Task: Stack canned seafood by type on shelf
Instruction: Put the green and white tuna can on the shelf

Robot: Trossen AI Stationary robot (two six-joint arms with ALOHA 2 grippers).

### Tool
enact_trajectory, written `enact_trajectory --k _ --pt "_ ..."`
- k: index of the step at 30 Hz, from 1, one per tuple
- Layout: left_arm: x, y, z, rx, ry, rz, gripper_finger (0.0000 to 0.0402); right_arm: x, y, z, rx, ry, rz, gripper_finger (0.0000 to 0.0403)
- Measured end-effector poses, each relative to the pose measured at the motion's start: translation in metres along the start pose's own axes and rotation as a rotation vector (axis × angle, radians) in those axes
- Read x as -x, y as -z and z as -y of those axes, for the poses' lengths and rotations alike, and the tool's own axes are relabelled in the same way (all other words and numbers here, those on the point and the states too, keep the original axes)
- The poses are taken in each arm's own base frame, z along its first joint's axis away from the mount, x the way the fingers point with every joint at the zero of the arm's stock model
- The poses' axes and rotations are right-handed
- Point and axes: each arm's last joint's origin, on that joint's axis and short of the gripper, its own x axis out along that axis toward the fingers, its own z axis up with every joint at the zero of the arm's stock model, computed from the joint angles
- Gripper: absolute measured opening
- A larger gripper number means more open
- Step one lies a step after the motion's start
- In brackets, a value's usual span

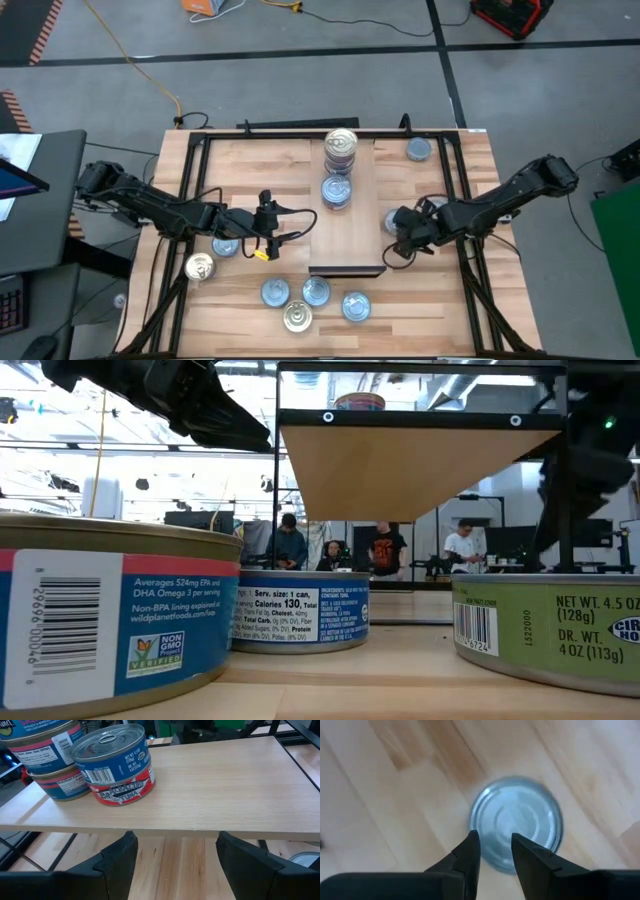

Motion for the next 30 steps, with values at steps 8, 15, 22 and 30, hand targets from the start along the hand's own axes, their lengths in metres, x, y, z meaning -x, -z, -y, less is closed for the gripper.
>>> enact_trajectory --k 8,15,22,30 --pt "0.0 0.0 0.0 -0.001 0.0 -0.003 0.0258 0.014 0.017 -0.008 -0.062 -0.007 0.125 0.0145" --pt "0.0 0.0 0.0 0.004 0.0 -0.003 0.0259 0.0 0.035 -0.019 -0.116 0.103 0.177 0.0145" --pt "0.0 0.0 0.0 0.007 0.0 -0.003 0.0259 -0.008 0.044 -0.023 -0.165 0.165 0.173 0.0145" --pt "0.0 0.0 0.0 0.008 0.004 -0.003 0.0259 -0.021 0.049 -0.025 -0.17 0.217 0.156 0.0145"
